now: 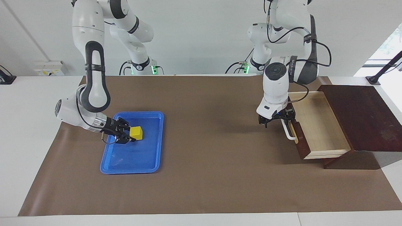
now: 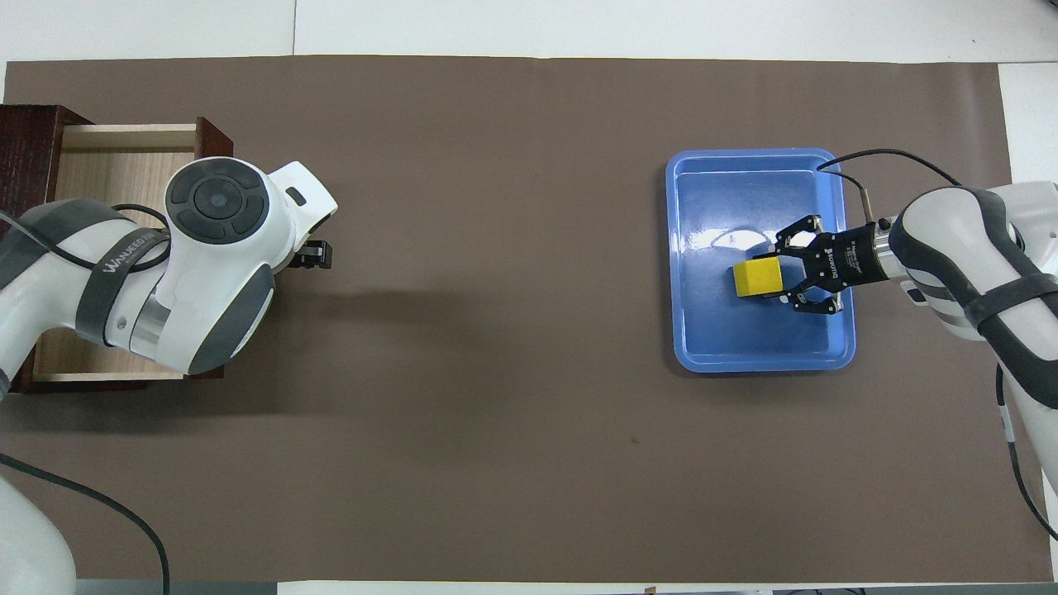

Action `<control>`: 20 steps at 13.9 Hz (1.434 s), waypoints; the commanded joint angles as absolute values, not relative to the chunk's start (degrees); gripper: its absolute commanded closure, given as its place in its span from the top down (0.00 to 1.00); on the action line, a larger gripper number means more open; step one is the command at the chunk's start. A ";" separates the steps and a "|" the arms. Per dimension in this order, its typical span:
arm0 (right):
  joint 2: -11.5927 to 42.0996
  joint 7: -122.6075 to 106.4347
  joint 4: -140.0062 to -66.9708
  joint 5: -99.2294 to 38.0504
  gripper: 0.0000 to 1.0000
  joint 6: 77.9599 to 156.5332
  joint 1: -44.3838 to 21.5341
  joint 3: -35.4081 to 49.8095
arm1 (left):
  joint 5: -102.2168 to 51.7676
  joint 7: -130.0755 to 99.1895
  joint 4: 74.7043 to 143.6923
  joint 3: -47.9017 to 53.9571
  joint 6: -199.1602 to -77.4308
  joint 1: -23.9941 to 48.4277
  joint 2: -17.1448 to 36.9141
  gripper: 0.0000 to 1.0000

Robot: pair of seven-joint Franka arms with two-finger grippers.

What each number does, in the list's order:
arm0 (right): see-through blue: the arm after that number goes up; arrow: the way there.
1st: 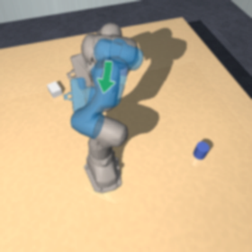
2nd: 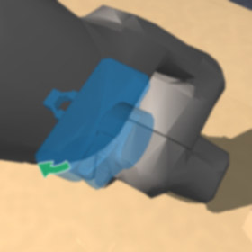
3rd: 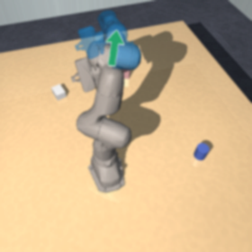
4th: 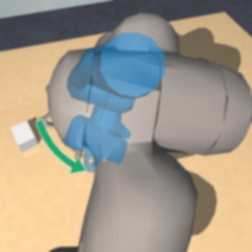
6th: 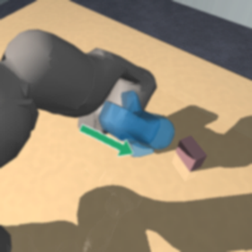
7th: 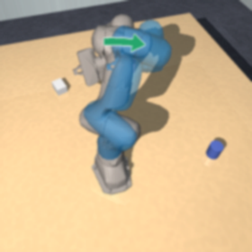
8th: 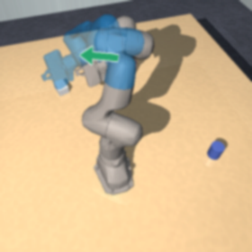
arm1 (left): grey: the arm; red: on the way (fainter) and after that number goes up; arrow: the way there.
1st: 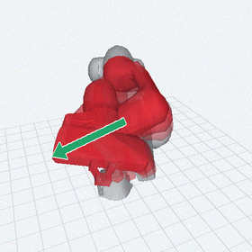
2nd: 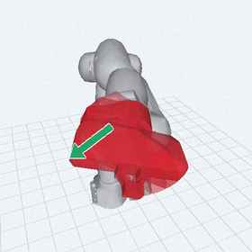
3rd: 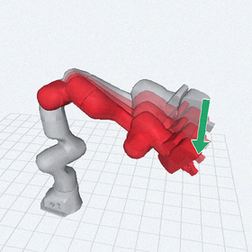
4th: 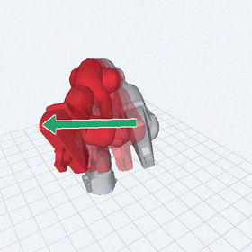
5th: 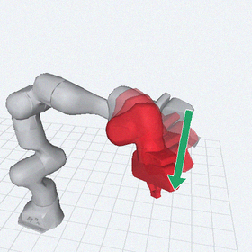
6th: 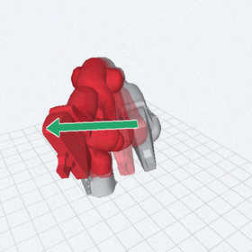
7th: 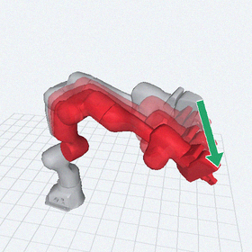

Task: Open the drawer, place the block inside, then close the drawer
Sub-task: 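Carry the block toward the left gripper with the right gripper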

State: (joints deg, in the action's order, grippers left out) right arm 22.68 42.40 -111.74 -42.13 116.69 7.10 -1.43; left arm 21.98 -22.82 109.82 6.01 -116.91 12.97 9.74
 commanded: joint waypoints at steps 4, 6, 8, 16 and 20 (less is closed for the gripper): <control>23.20 52.18 -104.60 -44.21 0.00 114.52 4.05 -0.88 | 19.35 -22.67 99.35 5.36 -107.44 12.48 11.85 1.00; 23.82 56.40 -102.75 -44.47 0.00 114.87 1.07 -0.88 | 15.40 -23.81 90.31 5.27 -99.71 12.57 14.84 1.00; 24.26 60.63 -101.78 -45.44 0.00 115.75 -2.62 -0.97 | 14.33 -31.85 82.56 5.36 -92.23 13.01 17.39 1.00; 24.35 76.62 -100.81 -46.58 0.00 124.80 -15.37 -0.97 | 0.36 -88.26 80.76 5.80 -96.29 13.97 16.79 1.00; 25.84 81.90 -96.60 -47.72 0.00 125.59 -21.86 -0.97 | -1.92 -110.50 82.88 5.80 -106.13 18.98 17.58 1.00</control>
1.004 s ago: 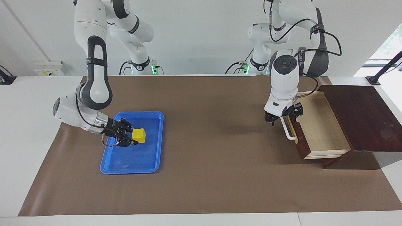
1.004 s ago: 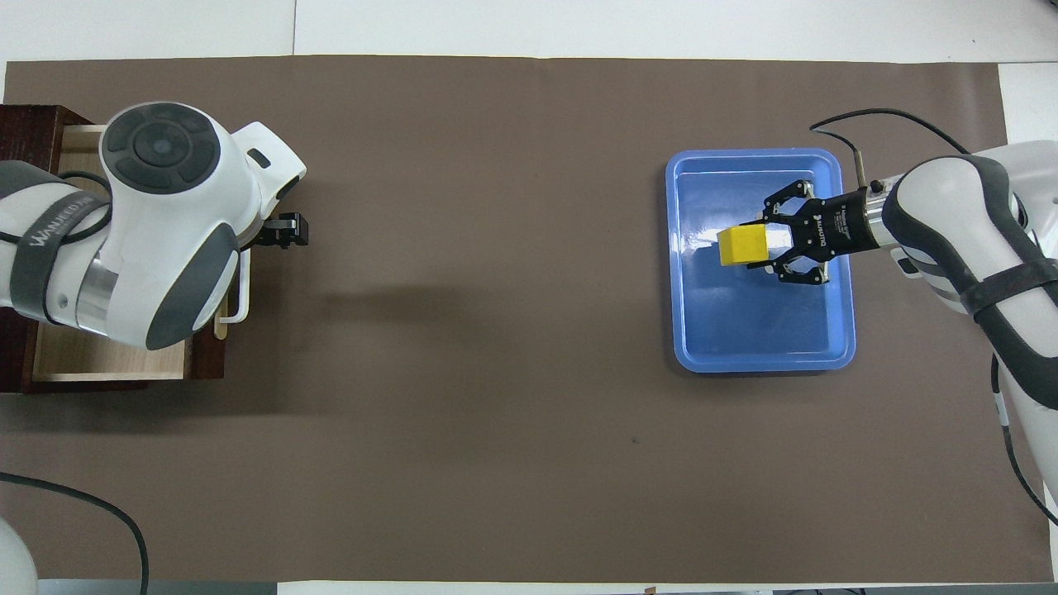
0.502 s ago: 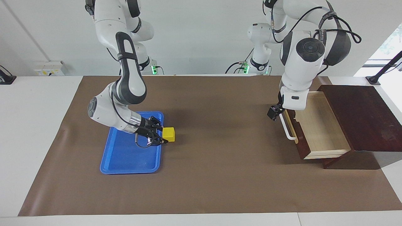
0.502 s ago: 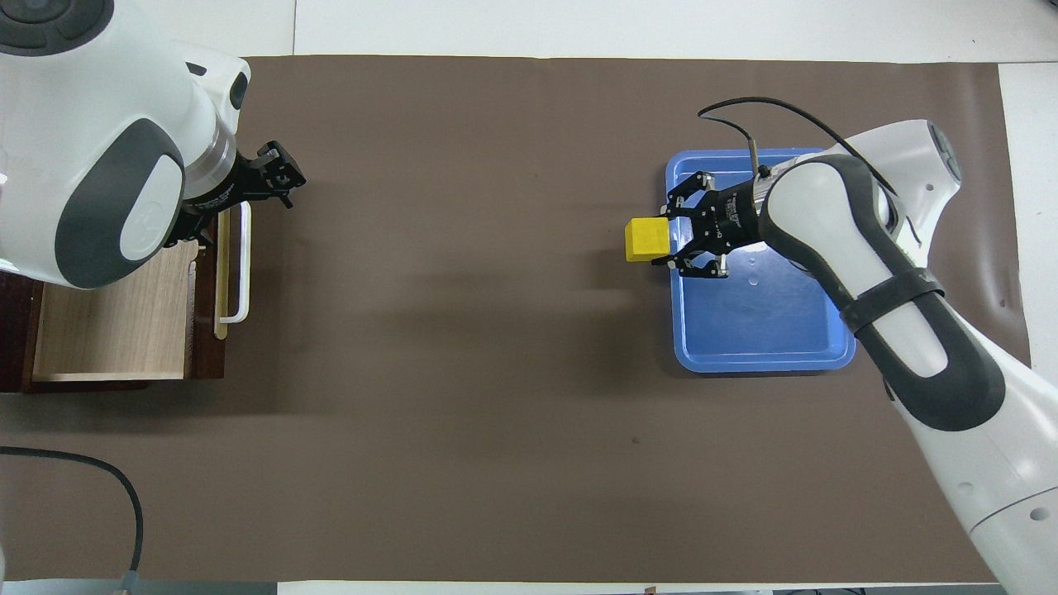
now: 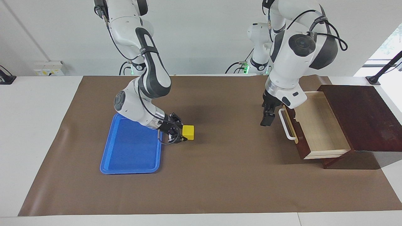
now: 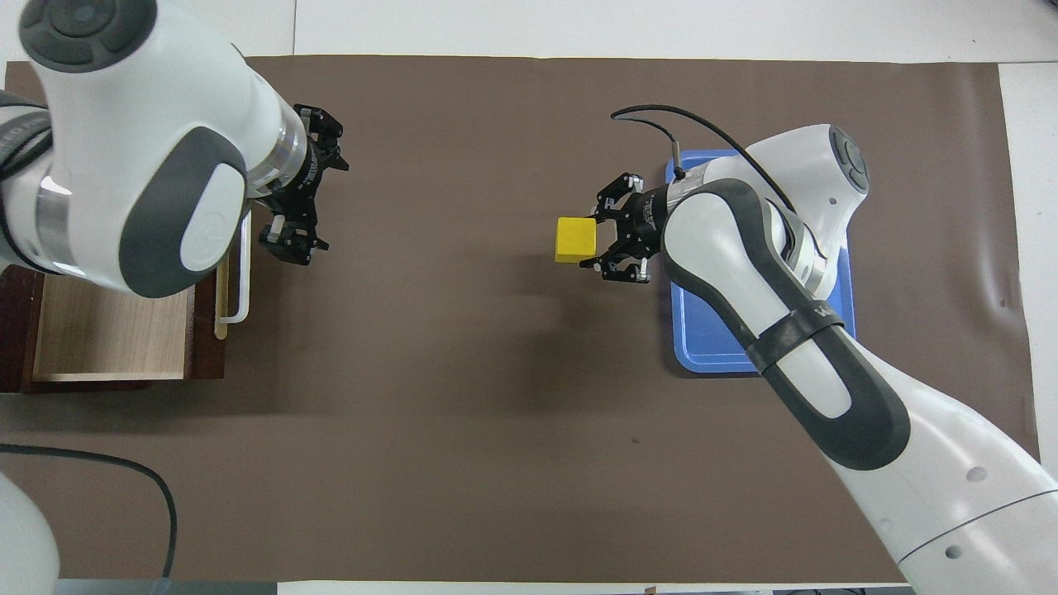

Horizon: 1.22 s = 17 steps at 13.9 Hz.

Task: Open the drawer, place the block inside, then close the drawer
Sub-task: 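Carry the block toward the left gripper with the right gripper, then grasp the block with the left gripper and open the right gripper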

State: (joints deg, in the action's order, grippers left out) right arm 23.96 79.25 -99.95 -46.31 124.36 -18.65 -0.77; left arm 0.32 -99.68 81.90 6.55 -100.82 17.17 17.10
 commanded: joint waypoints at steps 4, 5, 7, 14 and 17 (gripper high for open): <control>26.80 86.47 -93.79 -48.95 0.00 127.44 -26.45 -0.97 | -1.94 -116.35 82.89 5.28 -108.20 25.72 22.82 1.00; 26.81 87.01 -93.34 -48.96 0.00 127.27 -27.24 -0.97 | -0.63 -118.72 82.71 5.19 -108.19 27.67 24.24 1.00; 27.07 87.88 -92.64 -49.04 0.00 127.35 -28.38 -0.97 | 2.02 -122.15 83.32 5.19 -108.89 29.18 24.70 1.00; 27.07 88.07 -92.72 -48.87 0.00 127.44 -28.56 -0.97 | 2.29 -122.43 86.04 5.19 -108.55 29.35 24.43 1.00; 27.07 87.98 -93.16 -48.78 0.00 127.62 -28.74 -1.05 | 2.20 -123.13 86.04 5.27 -108.37 29.35 24.43 1.00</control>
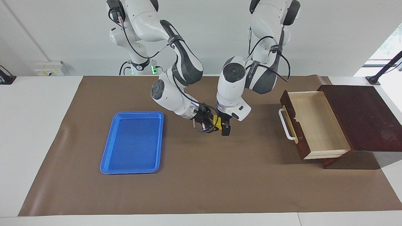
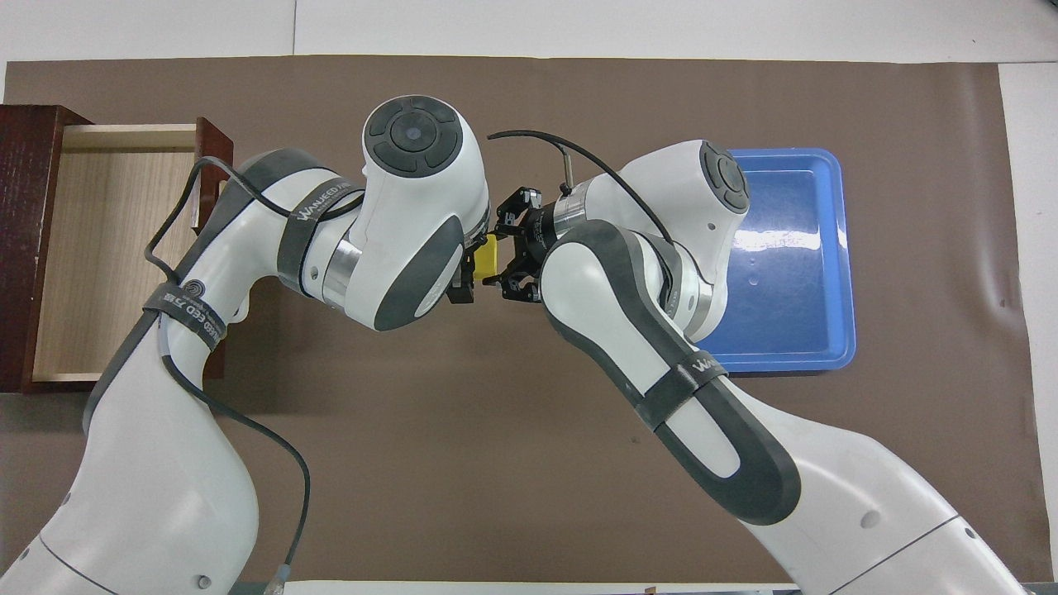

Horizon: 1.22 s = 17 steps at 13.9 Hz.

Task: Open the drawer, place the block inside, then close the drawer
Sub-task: 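Grasp the block with the left gripper and open the right gripper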

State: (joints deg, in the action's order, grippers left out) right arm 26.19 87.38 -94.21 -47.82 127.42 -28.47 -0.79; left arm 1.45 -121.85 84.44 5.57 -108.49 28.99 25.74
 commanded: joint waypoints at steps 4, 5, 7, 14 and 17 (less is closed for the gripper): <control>27.07 87.89 -93.34 -48.69 0.00 127.71 -28.74 -1.05 | 2.28 -123.31 86.22 5.27 -108.28 30.14 24.26 0.35; 27.07 87.89 -93.34 -48.60 0.00 127.79 -28.74 -1.05 | 2.29 -123.31 86.83 5.27 -108.46 30.23 24.17 0.18; 27.07 87.89 -93.34 -48.69 0.00 127.79 -28.74 -1.05 | 2.29 -123.22 86.92 5.27 -108.37 30.50 24.08 0.00; 27.07 87.89 -93.34 -48.69 0.00 127.88 -28.74 -0.97 | 2.29 -122.96 86.92 5.27 -108.54 30.41 24.08 0.00; 27.07 88.33 -93.34 -48.78 0.76 128.67 -28.74 -0.97 | 2.29 -122.70 86.84 5.27 -108.37 30.23 24.08 0.00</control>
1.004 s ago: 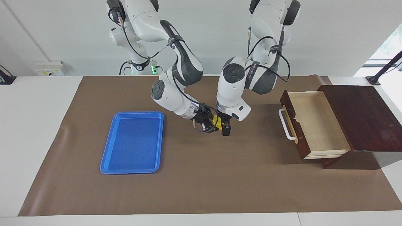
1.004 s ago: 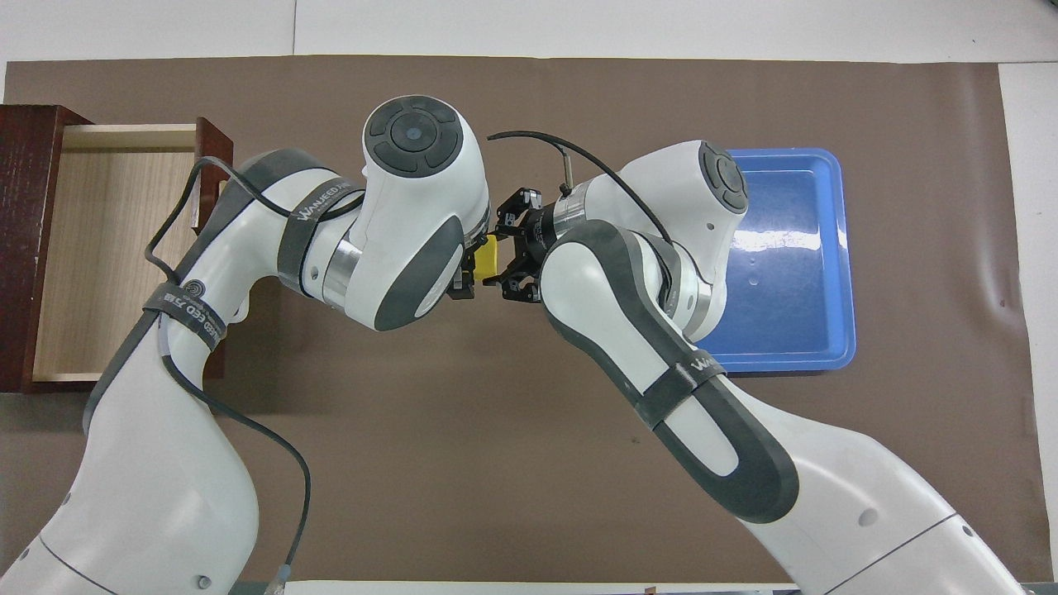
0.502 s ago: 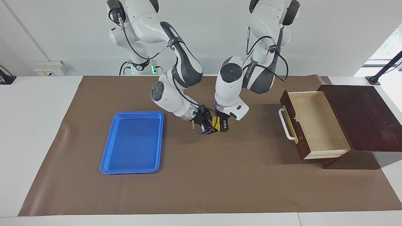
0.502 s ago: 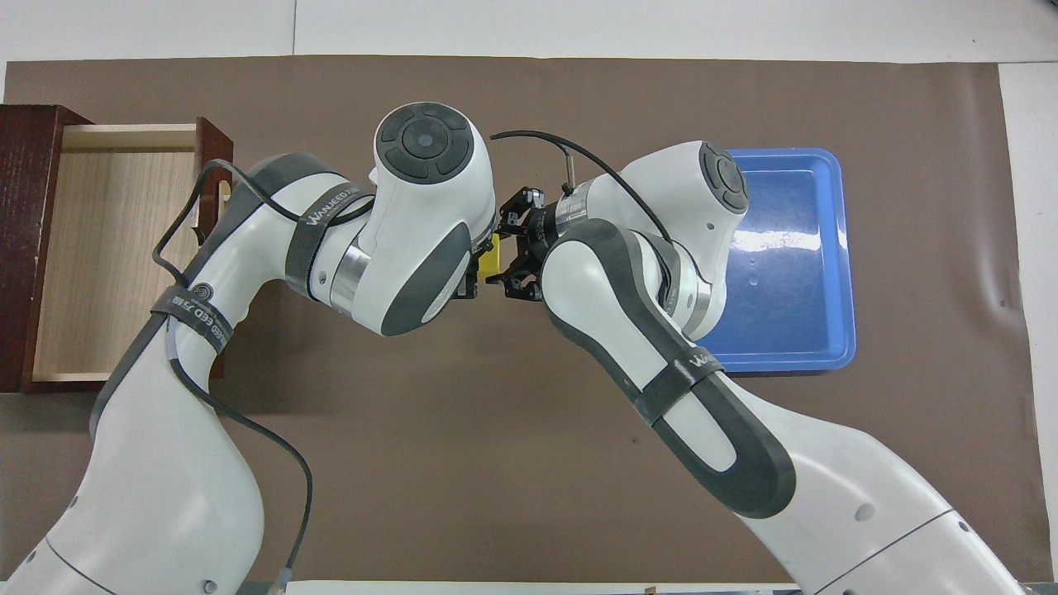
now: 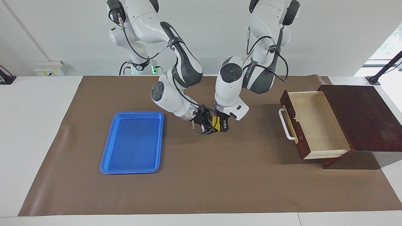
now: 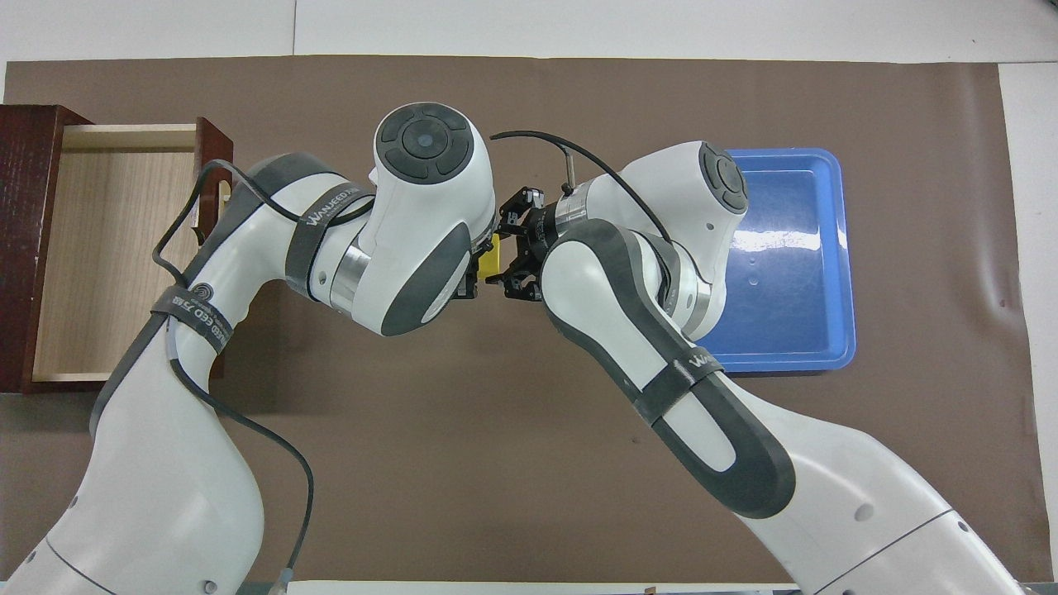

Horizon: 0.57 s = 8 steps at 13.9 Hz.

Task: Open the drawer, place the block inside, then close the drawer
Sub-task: 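Grasp the block with the left gripper and open the right gripper, then move the block into the drawer with the left gripper while the right gripper withdraws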

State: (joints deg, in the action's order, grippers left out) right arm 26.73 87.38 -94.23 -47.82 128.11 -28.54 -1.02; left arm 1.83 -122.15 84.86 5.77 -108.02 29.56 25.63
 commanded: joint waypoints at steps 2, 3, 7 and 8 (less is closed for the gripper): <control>27.07 88.24 -93.25 -48.78 0.86 128.67 -28.74 -1.05 | 2.29 -122.35 86.84 5.27 -108.02 29.97 24.00 0.00; 27.07 88.24 -93.34 -48.78 0.86 128.67 -28.74 -1.05 | 2.29 -122.26 86.84 5.27 -107.93 29.62 23.73 0.00; 26.98 88.07 -93.25 -48.69 0.88 128.50 -28.39 -1.05 | 2.29 -117.27 86.84 5.19 -103.55 27.43 21.37 0.00; 26.98 87.81 -93.34 -48.43 0.90 128.06 -27.61 -1.05 | 2.29 -114.98 86.84 5.10 -101.27 25.68 19.88 0.00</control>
